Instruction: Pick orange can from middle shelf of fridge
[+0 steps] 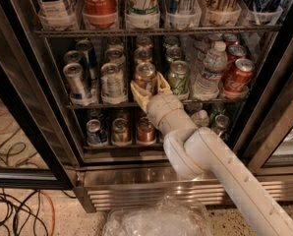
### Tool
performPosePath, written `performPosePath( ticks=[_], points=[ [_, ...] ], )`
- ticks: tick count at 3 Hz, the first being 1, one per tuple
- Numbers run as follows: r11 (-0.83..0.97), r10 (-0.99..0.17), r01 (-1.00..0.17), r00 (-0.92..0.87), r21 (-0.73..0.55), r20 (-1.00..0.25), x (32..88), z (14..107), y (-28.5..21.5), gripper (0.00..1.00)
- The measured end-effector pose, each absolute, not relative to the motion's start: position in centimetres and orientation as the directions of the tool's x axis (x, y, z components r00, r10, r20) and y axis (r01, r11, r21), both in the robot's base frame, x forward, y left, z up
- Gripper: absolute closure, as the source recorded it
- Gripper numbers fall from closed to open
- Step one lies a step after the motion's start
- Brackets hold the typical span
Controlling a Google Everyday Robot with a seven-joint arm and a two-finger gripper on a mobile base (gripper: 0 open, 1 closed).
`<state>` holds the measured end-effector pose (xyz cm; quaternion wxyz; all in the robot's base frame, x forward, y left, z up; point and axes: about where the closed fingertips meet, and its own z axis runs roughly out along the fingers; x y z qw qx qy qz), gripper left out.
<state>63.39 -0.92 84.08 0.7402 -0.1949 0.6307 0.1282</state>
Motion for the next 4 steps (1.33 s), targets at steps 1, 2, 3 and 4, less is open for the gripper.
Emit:
performPosePath(
  ticks=[1,2,3,4],
  points=[
    [0.888,-0.058,-0.442,0.157,-0.122,-0.986,63.0,85.4,-1.1,1.00],
    [0.882,-0.067,-0.451,0.167,-0.137,-0.984,62.5,86.9,-1.2,1.00],
    [0.873,-0.078,-0.464,0.177,-0.153,-0.981,61.9,87.7,-1.0,1.00],
    [0.863,-0.085,-0.478,0.188,-0.167,-0.979,61.3,88.3,-1.1,1.00]
  ],
)
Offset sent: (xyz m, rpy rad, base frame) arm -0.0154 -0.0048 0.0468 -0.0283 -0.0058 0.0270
